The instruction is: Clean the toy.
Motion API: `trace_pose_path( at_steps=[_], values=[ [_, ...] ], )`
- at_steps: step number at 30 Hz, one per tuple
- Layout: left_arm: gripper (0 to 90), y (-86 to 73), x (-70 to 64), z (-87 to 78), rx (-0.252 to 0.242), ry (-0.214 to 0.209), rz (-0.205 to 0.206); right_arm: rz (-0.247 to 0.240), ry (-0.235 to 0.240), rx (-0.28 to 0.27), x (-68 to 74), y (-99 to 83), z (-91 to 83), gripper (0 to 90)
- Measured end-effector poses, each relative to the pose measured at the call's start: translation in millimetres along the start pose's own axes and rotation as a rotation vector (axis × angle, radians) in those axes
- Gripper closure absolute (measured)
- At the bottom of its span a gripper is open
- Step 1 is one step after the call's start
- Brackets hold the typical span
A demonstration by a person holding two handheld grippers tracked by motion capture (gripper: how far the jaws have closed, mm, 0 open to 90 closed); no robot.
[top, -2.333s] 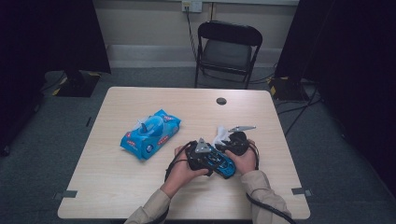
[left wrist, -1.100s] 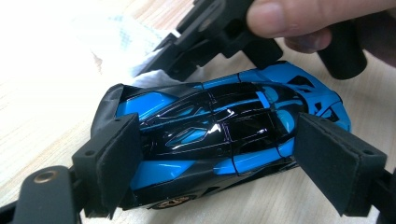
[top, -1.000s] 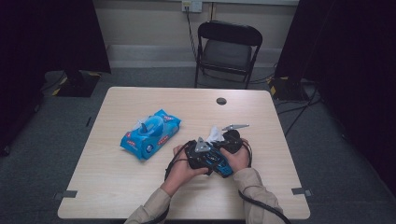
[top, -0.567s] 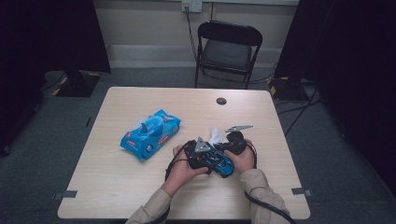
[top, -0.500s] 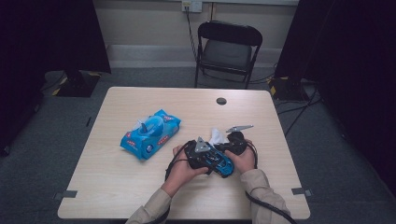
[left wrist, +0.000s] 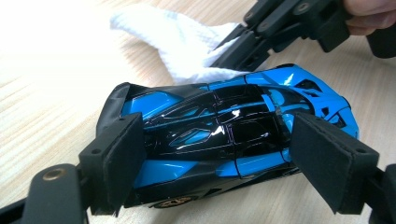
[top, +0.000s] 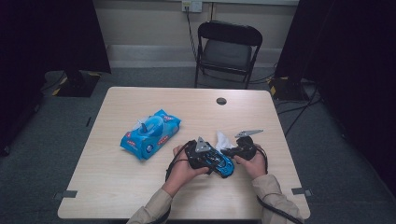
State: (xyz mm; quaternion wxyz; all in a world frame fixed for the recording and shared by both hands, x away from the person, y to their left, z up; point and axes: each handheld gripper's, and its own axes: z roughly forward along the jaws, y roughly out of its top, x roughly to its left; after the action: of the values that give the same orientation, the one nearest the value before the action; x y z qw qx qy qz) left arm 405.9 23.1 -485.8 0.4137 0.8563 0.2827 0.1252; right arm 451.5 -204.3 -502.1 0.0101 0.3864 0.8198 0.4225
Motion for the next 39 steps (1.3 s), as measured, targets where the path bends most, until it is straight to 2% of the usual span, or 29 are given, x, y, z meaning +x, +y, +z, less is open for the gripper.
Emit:
trace_pose_path(
  at_steps=[7, 26, 39],
  values=[
    [18.2, -0.3, -0.3, 0.2, 0.001, 0.005, 0.009, 0.014, 0.020, -0.011, -5.1, -10.3, -10.8, 86.6],
    [18.1, 1.0, -1.9, 1.0, 0.010, 0.018, 0.013, -0.004, 0.034, -0.008, -7.1, -28.3, -31.5, 86.6],
    [18.0, 1.6, -2.0, 1.1, 0.015, 0.020, 0.010, -0.027, 0.014, 0.010, -4.3, -36.1, -43.2, 86.6]
  ],
)
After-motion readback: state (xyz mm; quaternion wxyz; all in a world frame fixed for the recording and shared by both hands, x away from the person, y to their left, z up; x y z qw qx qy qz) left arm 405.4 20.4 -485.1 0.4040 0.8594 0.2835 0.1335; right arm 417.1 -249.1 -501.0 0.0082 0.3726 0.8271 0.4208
